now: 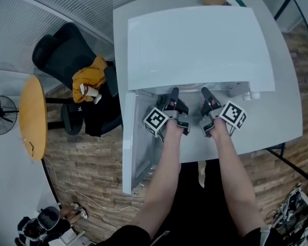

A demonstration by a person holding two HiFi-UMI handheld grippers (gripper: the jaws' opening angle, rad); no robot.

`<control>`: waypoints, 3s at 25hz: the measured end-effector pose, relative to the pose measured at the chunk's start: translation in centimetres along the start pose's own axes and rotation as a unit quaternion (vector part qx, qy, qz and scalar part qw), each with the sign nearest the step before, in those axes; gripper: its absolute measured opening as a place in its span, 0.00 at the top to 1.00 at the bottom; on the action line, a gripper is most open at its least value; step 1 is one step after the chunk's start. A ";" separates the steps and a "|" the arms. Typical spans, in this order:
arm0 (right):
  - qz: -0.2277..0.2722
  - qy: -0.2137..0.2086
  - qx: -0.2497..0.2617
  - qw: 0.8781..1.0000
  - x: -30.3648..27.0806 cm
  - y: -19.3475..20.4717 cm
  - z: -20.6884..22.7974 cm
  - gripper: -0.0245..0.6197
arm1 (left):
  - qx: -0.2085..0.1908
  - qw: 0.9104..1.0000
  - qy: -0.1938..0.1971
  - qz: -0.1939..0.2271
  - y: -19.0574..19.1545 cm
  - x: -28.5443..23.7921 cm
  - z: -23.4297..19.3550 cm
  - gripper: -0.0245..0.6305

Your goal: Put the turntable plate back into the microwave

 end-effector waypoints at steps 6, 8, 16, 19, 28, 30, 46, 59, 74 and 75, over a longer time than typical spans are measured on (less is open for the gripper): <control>-0.012 -0.002 0.019 1.000 0.7 0.1 -0.9 0.87 | -0.012 1.000 -0.004 0.006 -0.1 0.8 0.2 0.93; -0.016 -0.004 0.028 0.999 1.2 0.3 -1.3 0.88 | -0.015 1.000 -0.004 0.007 0.0 1.3 0.3 0.93; -0.030 -0.022 0.063 0.997 4.0 0.1 -3.1 0.93 | -0.039 0.999 0.012 0.004 1.8 3.5 2.2 0.96; -0.037 -0.031 0.075 0.996 5.0 0.0 -4.1 0.94 | -0.044 0.999 0.020 0.003 2.4 4.6 3.1 0.96; -0.053 -0.078 0.144 0.985 8.1 -0.8 -8.4 0.95 | -0.114 0.991 0.065 -0.036 5.3 7.6 7.9 0.96; -0.055 -0.094 0.160 0.981 8.8 -1.2 -9.5 0.95 | -0.137 0.986 0.079 -0.045 5.8 8.1 9.4 0.96; -0.035 -0.159 0.428 0.889 13.1 -4.2 -20.3 0.95 | -0.430 0.881 0.180 -0.084 5.5 11.4 22.1 0.97; -0.013 -0.186 0.519 0.834 14.4 -5.3 -25.0 0.95 | -0.528 0.819 0.205 -0.092 4.4 11.9 26.5 0.97; -0.009 -0.177 0.537 0.825 14.9 -4.6 -24.5 0.95 | -0.531 0.817 0.201 -0.096 4.4 12.1 25.9 0.97; -0.008 -0.177 0.538 0.824 15.0 -4.6 -24.5 0.95 | -0.532 0.817 0.200 -0.096 4.4 12.2 25.8 0.97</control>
Point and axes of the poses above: the fingertips, and each gripper's own axes: x backward along the fingers, z to its right, y out of its underside, the point moved 5 cm from there along x, backward along the fingers, and after that the axes turned 9 degrees about z, right-handed, at the moved point
